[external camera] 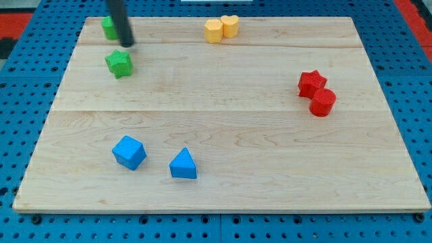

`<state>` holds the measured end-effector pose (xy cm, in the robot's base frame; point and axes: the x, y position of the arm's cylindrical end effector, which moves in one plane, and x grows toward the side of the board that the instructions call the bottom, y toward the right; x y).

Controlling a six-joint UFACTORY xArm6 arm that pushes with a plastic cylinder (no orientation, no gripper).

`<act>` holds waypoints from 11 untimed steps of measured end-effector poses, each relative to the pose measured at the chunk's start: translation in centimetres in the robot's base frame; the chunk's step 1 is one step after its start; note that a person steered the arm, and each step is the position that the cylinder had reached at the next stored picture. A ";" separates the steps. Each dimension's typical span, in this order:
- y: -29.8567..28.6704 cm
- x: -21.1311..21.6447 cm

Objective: Move the green blocks to the top left

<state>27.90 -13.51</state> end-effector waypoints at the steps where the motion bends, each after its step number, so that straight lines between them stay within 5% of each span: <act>1: 5.2 5.6; 2: 1.7 11.6; 4: -5.9 7.6; 6: -4.5 3.3; 11: -3.2 0.0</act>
<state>27.87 -16.75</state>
